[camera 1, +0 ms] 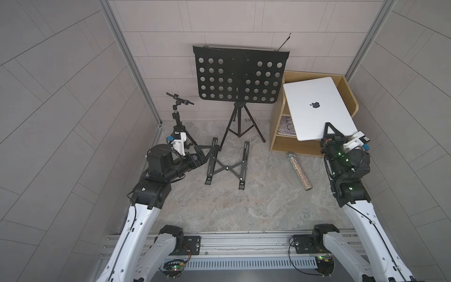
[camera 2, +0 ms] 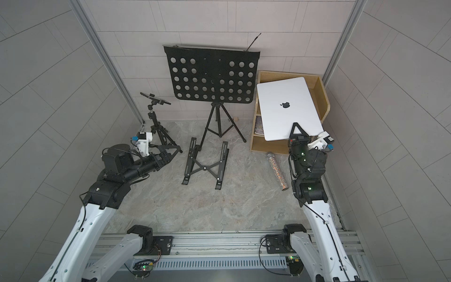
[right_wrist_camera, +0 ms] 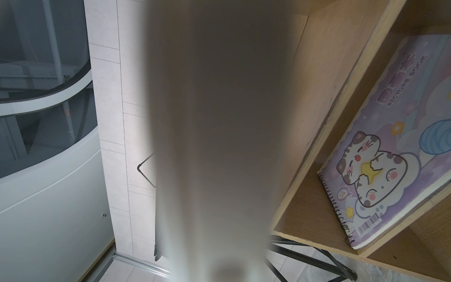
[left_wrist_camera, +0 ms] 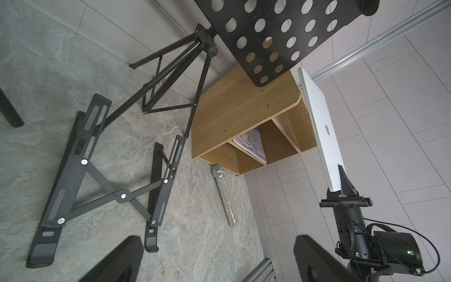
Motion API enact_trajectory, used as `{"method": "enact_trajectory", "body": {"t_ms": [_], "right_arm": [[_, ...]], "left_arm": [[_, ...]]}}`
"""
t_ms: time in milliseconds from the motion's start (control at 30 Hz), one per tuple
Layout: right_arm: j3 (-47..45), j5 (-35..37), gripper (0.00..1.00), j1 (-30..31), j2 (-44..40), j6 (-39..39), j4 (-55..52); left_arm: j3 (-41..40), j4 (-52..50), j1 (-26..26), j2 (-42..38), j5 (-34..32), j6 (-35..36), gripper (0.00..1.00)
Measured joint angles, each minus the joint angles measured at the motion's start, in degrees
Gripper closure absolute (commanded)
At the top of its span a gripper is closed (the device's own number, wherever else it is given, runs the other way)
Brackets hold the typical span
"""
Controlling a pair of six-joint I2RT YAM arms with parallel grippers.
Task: Close the laptop lid and set it aside
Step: Place the laptop on the shelf.
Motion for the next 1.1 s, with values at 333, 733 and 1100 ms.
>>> {"method": "enact_trajectory", "body": {"t_ms": [333,733,1100], "right_arm": [[3.93,6.38,1.0,0.0,2.58,2.56,-1.27],[9.22,9.51,1.0,0.68,8.57,8.44,-6.6],[10.71,11.02,1.0,0.83,13.9,8.68,-7.52]], "left_arm": [[-0.15,0.52,0.0,-0.24,0.09,0.0,0.0],[-0.15,0.83,0.0,-0.26,0.15,0.0,0.0],[-0.15,0.9,0.0,-0.26,0.17,0.22,0.0]]}}
